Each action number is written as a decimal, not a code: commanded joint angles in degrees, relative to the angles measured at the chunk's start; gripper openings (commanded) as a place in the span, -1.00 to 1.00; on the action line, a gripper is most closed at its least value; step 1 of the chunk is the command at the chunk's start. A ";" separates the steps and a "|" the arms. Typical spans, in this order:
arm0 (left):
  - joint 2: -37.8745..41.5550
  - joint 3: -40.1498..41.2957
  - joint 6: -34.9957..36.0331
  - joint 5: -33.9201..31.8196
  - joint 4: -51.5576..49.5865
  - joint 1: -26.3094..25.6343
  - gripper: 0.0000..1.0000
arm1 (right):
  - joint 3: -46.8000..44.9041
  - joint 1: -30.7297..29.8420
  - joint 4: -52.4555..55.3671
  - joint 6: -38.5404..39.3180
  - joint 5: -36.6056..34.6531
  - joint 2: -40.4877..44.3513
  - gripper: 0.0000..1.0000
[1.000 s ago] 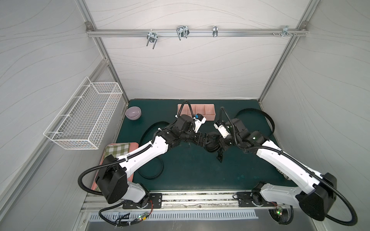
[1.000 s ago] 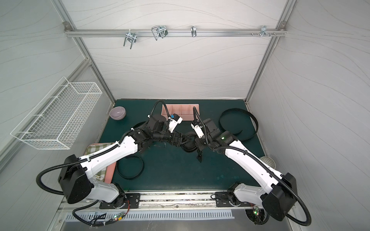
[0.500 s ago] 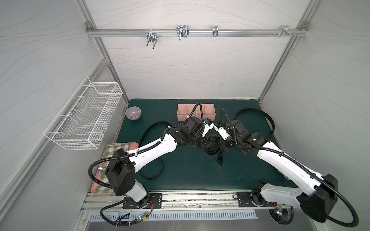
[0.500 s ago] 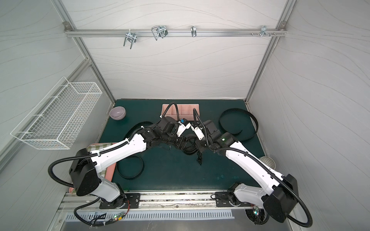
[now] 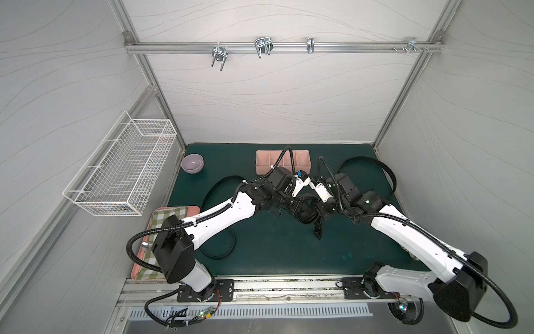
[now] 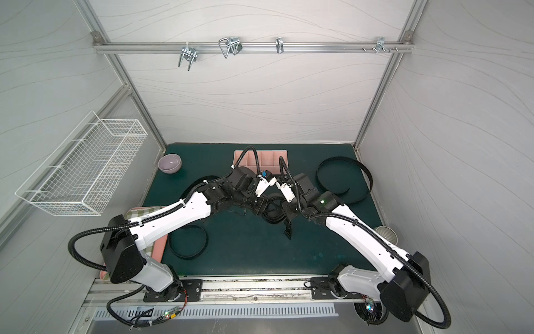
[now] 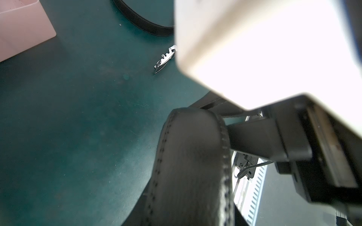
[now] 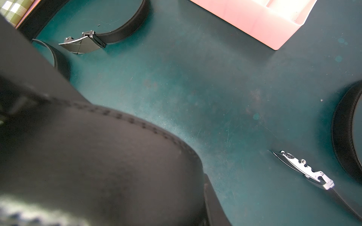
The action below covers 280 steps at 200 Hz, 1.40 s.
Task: Place the belts into the storage roll
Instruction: Roll the belt.
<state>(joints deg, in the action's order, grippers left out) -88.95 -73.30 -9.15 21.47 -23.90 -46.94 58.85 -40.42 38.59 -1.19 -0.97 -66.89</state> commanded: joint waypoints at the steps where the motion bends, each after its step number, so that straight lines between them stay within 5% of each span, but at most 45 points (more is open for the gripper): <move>1: 0.31 -2.76 0.88 -0.91 -0.74 0.03 -0.55 | 0.39 -0.27 -1.35 0.34 1.24 1.42 -0.98; 117: -1.14 -10.12 2.89 -7.36 -8.42 -1.33 -0.93 | -3.61 1.12 -7.56 -3.34 4.01 5.08 -0.82; 214: 0.00 -15.36 3.91 -12.09 -12.10 -3.50 -0.98 | -13.22 5.44 -22.10 -12.78 11.41 11.82 0.34; 280: 0.53 -16.74 4.22 -14.00 -12.41 -4.88 -0.98 | -17.26 8.40 -34.88 -18.80 17.12 10.92 0.53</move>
<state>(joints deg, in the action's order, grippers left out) -89.62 -86.35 -6.15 8.32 -39.22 -51.20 42.50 -32.95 11.86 -16.84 13.15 -55.94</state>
